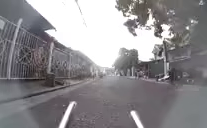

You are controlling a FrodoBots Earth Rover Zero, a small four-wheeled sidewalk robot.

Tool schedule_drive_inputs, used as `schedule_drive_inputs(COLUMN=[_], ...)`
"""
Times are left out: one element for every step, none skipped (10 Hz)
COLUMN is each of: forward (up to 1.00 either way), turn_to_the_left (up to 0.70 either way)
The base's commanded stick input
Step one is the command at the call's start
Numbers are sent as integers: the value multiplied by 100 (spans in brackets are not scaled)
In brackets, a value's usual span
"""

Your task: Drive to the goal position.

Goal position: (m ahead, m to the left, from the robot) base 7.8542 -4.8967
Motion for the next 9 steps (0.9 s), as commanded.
schedule_drive_inputs(forward=[70, 70, 70, 70, 70, 70, 70, 70, 70], turn_to_the_left=[-30, -10, 0, 0, 0, 0, 0, 0, 0])
